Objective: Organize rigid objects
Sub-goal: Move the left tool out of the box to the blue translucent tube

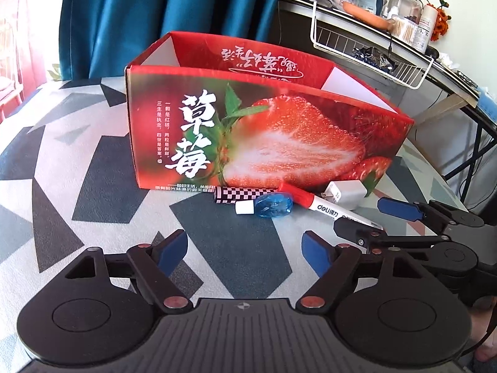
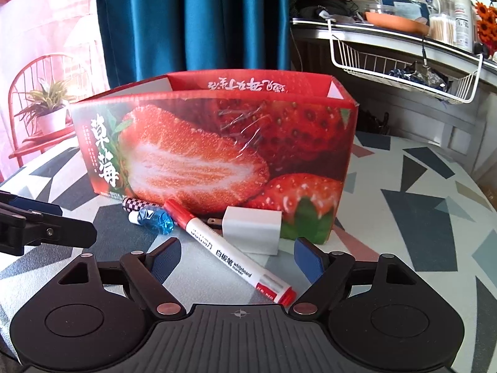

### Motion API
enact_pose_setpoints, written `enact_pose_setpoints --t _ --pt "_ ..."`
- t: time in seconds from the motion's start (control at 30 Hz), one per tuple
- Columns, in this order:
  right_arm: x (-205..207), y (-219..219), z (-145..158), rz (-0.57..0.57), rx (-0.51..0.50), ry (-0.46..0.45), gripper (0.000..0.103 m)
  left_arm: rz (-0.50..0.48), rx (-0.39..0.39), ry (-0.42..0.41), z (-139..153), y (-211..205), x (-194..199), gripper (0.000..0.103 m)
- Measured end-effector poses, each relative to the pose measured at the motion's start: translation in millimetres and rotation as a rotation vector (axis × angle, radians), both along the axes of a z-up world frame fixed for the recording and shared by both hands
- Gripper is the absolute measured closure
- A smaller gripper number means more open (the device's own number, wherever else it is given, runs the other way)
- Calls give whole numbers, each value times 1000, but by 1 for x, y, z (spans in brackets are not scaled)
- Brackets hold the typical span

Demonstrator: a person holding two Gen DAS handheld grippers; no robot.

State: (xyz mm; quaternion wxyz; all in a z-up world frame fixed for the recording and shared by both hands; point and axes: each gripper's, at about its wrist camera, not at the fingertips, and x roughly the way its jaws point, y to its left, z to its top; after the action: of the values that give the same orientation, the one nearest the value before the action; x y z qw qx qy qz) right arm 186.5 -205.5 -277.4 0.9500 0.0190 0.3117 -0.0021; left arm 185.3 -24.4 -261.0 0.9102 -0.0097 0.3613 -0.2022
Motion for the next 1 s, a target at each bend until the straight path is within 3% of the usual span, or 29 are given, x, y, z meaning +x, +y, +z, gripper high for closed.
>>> enact_pose_setpoints --t 0.2,0.53,0.77,1.0 --pt "2 2 0 15 4 7 30 19 5 8 -1 1 0 23" --pt "5 -6 0 -11 28 10 32 16 -63 45 -2 -14 23 28" --pt "15 -30 7 -86 144 7 39 25 -54 61 -8 -40 41 30" --pt "27 -38 4 -120 206 6 39 34 -33 59 -13 -50 45 30"
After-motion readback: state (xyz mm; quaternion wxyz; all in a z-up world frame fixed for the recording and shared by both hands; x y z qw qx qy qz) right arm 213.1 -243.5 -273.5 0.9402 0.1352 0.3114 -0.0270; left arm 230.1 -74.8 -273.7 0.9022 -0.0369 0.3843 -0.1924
